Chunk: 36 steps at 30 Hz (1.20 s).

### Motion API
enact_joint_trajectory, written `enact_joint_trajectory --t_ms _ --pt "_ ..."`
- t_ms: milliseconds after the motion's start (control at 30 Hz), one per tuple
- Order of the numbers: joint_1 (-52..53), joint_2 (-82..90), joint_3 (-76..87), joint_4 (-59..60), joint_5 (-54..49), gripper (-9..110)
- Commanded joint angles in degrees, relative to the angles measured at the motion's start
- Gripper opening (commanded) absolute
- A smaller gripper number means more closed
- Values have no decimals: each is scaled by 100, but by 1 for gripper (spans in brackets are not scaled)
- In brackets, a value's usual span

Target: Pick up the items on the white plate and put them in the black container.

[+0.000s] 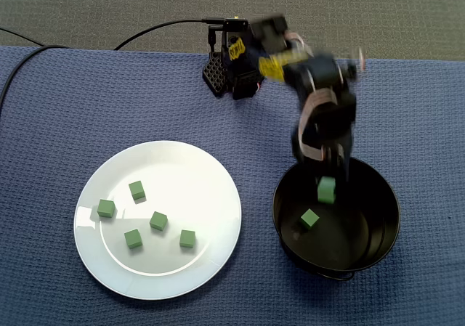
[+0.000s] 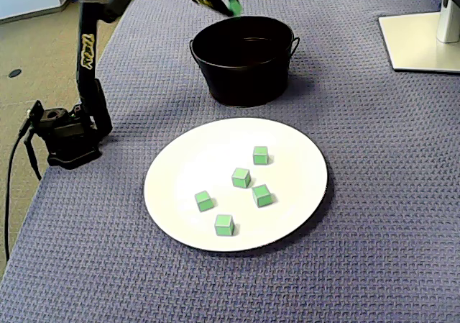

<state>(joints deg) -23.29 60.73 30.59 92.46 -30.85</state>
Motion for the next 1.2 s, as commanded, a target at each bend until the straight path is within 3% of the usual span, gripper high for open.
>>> enact_joint_trajectory --t_ms 0,133,233,267,300,400,533,667,867,1000,1167 --pt "-211 -993 -448 18 316 0" --pt "-316 -1477 -510 18 466 1" --pt "-369 -1345 -510 290 290 49" --pt "-369 -1160 -475 378 185 60" --pt "-334 -914 -422 466 79 62" --pt "-44 53 -202 694 -158 53" --pt "853 1564 105 1248 -1002 53" --pt "2566 2637 738 1354 -2399 52" --pt "5186 2795 2206 624 -4113 44" --pt "6179 2355 2892 -44 -3937 40" --pt "6565 1573 3076 -853 -3067 39"
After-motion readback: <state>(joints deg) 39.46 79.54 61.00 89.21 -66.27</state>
